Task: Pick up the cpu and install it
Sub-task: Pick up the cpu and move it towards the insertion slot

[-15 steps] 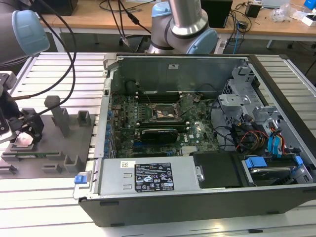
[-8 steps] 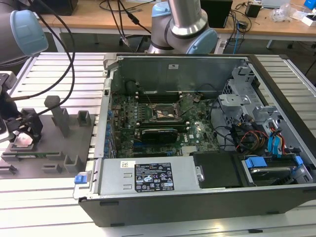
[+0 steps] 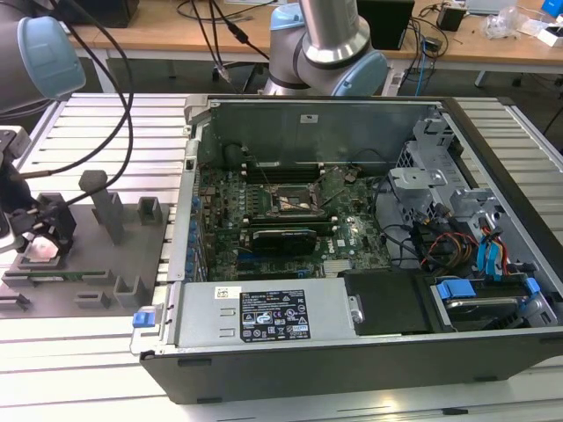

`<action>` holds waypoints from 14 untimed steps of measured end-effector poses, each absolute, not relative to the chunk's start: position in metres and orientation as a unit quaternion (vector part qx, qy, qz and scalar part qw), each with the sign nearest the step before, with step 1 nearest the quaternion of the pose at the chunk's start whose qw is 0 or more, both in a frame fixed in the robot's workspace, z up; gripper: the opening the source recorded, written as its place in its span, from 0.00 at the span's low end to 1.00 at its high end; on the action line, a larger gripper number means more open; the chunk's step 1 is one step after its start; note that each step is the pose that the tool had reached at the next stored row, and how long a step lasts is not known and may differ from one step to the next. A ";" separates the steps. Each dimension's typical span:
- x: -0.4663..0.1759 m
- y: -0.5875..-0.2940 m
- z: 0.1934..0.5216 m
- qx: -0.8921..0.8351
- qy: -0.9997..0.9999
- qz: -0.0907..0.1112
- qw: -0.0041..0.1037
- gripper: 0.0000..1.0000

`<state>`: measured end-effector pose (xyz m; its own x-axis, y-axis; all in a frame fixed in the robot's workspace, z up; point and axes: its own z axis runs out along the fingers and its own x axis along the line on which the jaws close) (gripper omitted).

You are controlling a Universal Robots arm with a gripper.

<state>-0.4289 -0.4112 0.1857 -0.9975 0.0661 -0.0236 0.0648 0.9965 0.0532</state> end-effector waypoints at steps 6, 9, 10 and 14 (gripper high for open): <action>-0.429 -0.411 0.186 0.033 0.999 0.026 0.013 0.56; -0.429 -0.411 0.189 0.033 0.999 0.026 0.013 0.55; -0.429 -0.411 0.192 0.033 0.999 0.026 0.013 0.55; -0.429 -0.411 0.201 0.033 0.999 0.026 0.013 0.55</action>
